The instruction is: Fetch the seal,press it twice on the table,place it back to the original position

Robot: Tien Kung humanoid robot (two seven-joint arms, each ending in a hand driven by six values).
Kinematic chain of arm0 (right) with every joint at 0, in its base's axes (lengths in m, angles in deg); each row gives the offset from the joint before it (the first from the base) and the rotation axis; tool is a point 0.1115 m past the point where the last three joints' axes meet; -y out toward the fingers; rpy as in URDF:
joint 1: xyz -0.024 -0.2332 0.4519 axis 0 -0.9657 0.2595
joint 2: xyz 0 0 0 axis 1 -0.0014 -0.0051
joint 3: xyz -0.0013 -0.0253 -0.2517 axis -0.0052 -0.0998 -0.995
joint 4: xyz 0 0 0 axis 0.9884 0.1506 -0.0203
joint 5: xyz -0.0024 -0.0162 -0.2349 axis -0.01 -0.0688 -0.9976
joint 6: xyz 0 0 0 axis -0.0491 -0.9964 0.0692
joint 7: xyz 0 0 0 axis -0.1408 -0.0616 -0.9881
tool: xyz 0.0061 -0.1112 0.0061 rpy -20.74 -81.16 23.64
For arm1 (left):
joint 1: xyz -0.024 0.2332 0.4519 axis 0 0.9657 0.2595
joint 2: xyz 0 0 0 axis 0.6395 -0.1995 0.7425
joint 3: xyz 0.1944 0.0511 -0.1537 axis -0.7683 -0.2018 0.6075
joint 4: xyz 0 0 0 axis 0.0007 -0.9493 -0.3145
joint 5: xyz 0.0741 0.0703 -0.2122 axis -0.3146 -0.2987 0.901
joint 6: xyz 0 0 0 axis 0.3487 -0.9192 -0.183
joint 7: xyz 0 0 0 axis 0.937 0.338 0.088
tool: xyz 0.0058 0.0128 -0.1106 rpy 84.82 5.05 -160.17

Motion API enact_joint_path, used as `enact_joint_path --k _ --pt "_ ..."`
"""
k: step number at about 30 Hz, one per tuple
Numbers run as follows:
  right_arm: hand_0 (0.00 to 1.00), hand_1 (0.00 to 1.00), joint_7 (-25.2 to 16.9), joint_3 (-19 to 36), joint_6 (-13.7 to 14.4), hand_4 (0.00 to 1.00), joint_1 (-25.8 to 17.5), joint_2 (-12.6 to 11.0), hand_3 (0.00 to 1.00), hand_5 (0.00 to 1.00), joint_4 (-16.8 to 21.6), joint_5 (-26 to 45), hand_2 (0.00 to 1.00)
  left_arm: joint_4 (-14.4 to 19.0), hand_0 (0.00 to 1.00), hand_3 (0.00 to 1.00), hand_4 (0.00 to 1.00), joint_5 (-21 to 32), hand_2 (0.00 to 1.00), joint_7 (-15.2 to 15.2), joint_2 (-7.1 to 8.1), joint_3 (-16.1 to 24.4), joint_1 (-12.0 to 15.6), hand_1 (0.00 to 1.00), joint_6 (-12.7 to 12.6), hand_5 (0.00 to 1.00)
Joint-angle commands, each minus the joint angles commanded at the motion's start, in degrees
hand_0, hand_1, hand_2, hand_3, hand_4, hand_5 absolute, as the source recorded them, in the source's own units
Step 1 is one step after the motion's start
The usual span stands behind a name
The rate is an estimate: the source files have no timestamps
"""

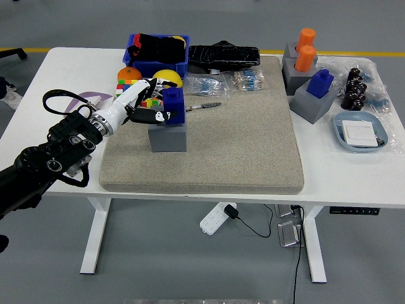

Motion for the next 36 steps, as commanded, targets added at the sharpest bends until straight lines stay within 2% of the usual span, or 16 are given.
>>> enact_joint_path --k 8,20,36 --pt "0.759 0.674 0.0 0.0 0.0 0.787 0.0 0.0 0.617 0.503 0.0 0.0 0.666 -1.6 0.823 0.757 0.555 0.7 0.406 0.5 -0.04 -1.2 -0.5 0.52 -0.6 0.002" --pt "0.759 0.673 0.0 -0.2 0.0 0.787 0.0 -0.1 0.617 0.502 0.0 0.0 0.666 -2.4 0.823 0.756 0.553 0.9 0.406 0.7 0.22 -1.9 -0.2 0.522 -0.7 0.002" --pt "0.76 0.674 -0.1 -0.9 0.0 0.787 0.0 -0.2 0.617 0.504 0.1 0.3 0.666 -3.0 0.822 0.749 0.55 1.1 0.405 0.8 -0.5 -2.3 0.2 0.524 -1.0 0.002"
